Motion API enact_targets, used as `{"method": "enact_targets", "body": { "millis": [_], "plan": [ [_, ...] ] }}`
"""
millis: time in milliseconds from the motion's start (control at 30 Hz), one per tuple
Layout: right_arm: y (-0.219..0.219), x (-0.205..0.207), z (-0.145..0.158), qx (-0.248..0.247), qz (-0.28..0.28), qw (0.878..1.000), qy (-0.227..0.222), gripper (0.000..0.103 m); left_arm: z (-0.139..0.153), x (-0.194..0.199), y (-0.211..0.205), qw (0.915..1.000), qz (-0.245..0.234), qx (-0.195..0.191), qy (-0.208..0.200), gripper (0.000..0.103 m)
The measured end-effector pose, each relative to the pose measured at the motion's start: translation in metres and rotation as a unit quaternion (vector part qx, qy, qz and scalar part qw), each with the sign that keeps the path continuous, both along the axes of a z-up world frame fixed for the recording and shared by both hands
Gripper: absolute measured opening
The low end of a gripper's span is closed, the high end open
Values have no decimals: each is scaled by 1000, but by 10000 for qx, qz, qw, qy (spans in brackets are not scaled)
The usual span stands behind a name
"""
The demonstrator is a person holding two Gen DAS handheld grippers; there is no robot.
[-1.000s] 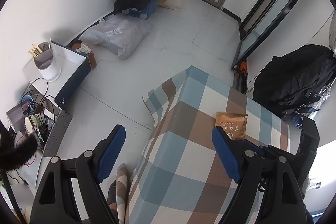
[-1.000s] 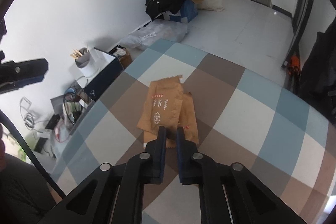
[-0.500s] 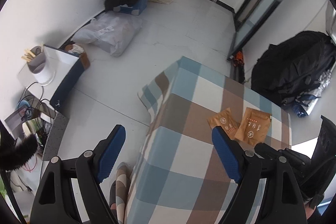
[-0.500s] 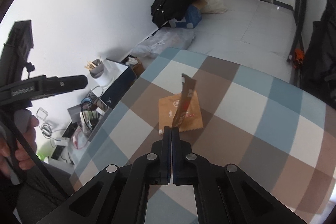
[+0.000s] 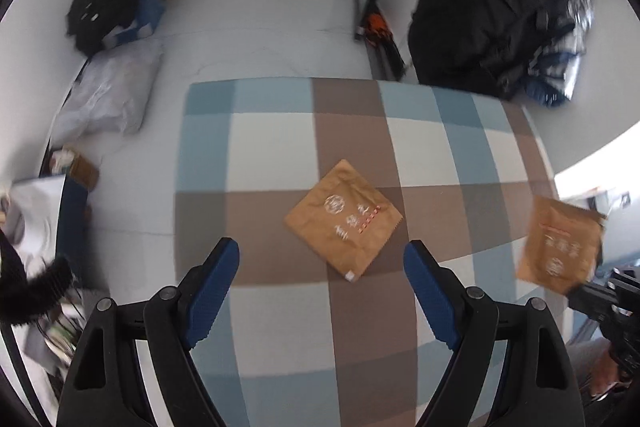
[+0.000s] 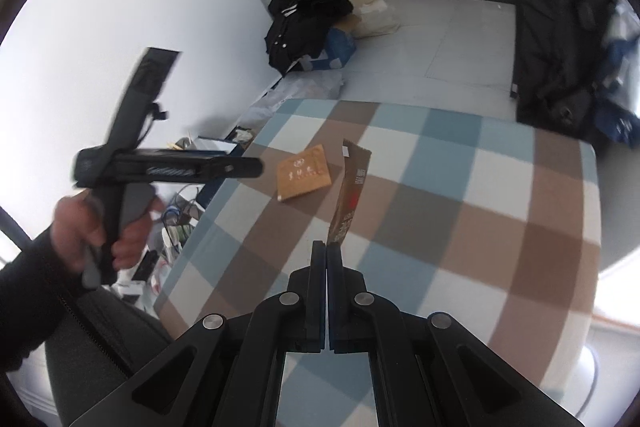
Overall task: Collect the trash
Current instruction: 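Lift the brown packet with the right gripper while the left tool approaches the second packet, then lower the left gripper onto the second brown packet and close it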
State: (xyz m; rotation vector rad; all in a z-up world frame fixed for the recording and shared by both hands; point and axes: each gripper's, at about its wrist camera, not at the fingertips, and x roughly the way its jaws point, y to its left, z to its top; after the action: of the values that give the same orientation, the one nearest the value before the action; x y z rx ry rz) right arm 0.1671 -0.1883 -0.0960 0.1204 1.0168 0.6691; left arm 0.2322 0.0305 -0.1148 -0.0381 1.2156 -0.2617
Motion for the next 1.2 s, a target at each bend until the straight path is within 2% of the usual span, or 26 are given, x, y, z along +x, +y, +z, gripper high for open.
{"method": "enact_targets", "body": {
  "millis": [133, 233, 267, 433, 500, 533, 567, 600, 633, 667, 733, 767, 867, 1000, 1033, 1067, 1100, 1133, 1167, 1200],
  "plan": [
    [-11, -23, -5, 101, -3, 9999, 112, 0, -10, 11, -14, 9986, -453, 277, 7, 82],
    [-14, -34, -3, 140, 36, 9999, 60, 0, -23, 16, -21, 9952, -719, 654, 135, 82],
    [-16, -36, -2, 175, 28, 9998, 51, 0, -26, 17, -20, 9947, -765, 656, 199, 82],
    [-24, -37, 1, 312, -39, 9995, 0, 0, -25, 13, -27, 9880, -1270, 874, -14, 82],
    [-25, -36, 1, 382, -40, 9993, 8, 0, -22, 11, -27, 9861, -1478, 760, -23, 75],
    [-26, -35, 1, 491, -23, 9988, 32, 0, -20, 11, -27, 9854, -1564, 675, -9, 66],
    [-27, -36, 2, 532, -21, 9986, 17, 0, -18, 11, -26, 9847, -1591, 710, -48, 50],
    [-27, -36, 3, 529, -10, 9986, -20, 0, -17, 14, -25, 9847, -1587, 716, -55, 45],
    [-27, -37, 5, 532, 4, 9986, -44, 0, -15, 14, -23, 9856, -1577, 604, 5, 34],
    [-27, -38, 5, 534, 10, 9986, -60, 0, -14, 14, -21, 9864, -1572, 476, 55, 17],
    [-26, -37, 4, 515, 3, 9987, -50, 0, -12, 12, -23, 9859, -1607, 444, 107, 6],
    [-26, -37, 4, 511, 2, 9987, -54, 0, -11, 11, -27, 9849, -1651, 509, 91, 4],
    [-26, -36, 4, 489, -22, 9988, -58, 0, -10, 4, -38, 9815, -1788, 683, 68, 4],
    [-28, -37, 4, 488, -77, 9988, -53, 0, -11, 8, -33, 9838, -1638, 721, 124, 5],
    [-28, -37, 4, 488, -79, 9988, -55, 0, -11, 9, -31, 9842, -1613, 713, 173, 10],
    [-28, -37, 4, 489, -75, 9988, -65, 0, -12, 12, -31, 9845, -1568, 765, 191, 23],
    [-28, -38, 4, 487, -72, 9988, -68, 0, -13, 13, -31, 9851, -1535, 742, 229, 32],
    [-28, -38, 4, 485, -68, 9988, -62, 0, -14, 15, -29, 9853, -1534, 694, 280, 51],
    [-28, -38, 3, 487, -59, 9988, -56, 0, -14, 16, -28, 9853, -1528, 712, 273, 61],
    [-28, -38, 3, 473, -47, 9989, -52, 0, -14, 16, -29, 9846, -1580, 718, 202, 63]
  ]
}}
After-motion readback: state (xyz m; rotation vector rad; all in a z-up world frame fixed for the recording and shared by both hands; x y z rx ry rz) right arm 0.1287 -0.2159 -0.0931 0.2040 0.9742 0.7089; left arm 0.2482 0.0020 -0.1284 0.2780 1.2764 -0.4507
